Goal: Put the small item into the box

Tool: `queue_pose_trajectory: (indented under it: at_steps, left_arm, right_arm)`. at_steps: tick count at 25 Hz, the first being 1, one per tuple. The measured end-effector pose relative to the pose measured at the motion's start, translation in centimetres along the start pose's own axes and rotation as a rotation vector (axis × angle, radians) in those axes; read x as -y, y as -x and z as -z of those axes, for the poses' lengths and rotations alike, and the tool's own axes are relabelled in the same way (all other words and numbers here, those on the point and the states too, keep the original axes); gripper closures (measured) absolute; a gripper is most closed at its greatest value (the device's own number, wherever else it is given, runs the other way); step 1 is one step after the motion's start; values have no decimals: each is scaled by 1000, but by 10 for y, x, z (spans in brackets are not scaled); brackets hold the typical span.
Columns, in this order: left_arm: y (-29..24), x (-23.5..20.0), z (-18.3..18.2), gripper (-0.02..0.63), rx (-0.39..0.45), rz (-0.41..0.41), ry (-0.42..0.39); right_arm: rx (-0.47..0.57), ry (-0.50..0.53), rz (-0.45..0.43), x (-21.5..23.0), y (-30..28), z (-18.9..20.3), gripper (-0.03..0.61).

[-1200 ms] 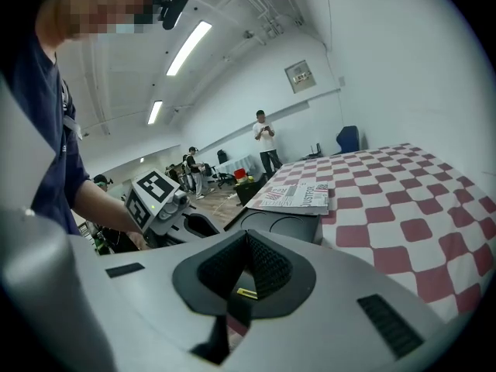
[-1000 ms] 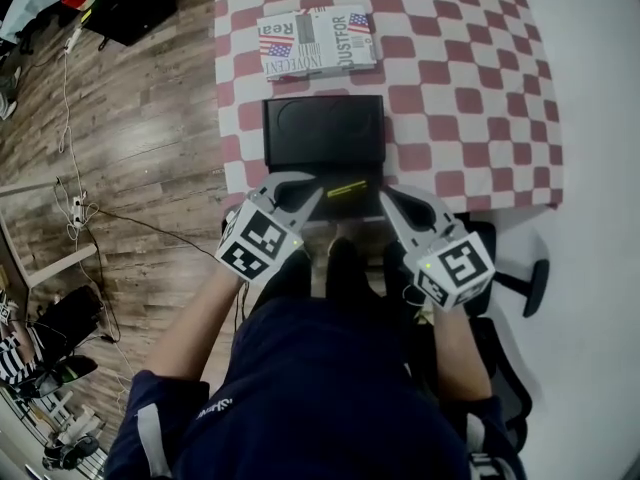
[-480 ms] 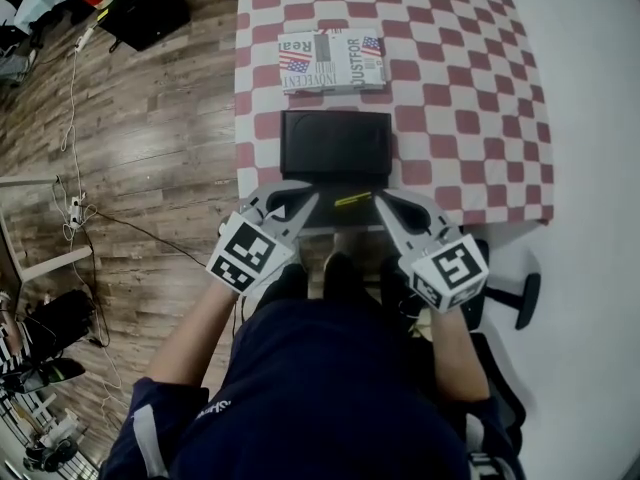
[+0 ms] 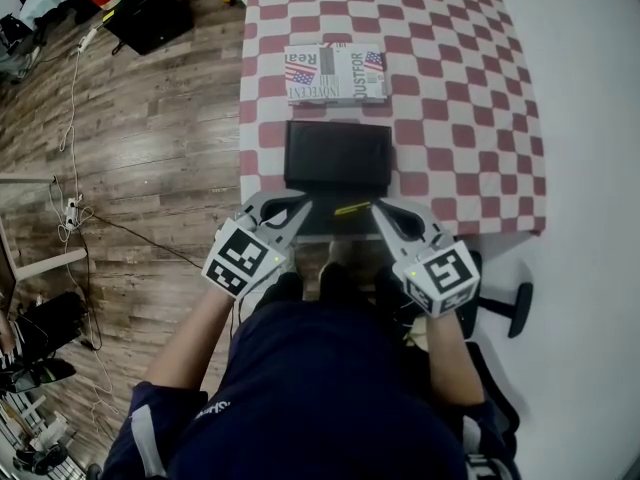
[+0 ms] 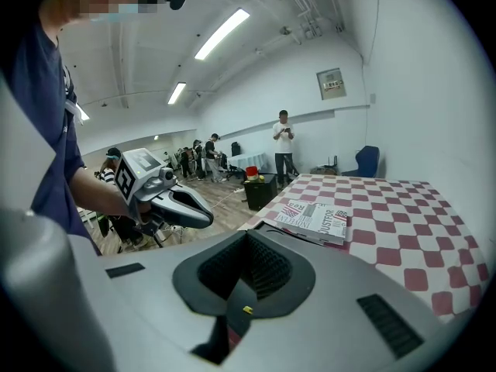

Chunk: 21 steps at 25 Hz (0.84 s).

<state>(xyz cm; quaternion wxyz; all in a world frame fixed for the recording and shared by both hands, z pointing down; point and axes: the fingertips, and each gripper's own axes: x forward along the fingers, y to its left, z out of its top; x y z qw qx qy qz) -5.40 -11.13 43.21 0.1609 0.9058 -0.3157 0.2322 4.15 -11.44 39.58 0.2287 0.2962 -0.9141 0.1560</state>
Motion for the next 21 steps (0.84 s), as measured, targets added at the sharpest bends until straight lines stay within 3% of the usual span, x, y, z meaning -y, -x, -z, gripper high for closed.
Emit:
queue_pose_trajectory:
  at_steps: [21]
  left_arm:
    - [-4, 2, -8, 581, 16, -12, -1]
  right_arm:
    - [-23, 11, -9, 4, -2, 5, 563]
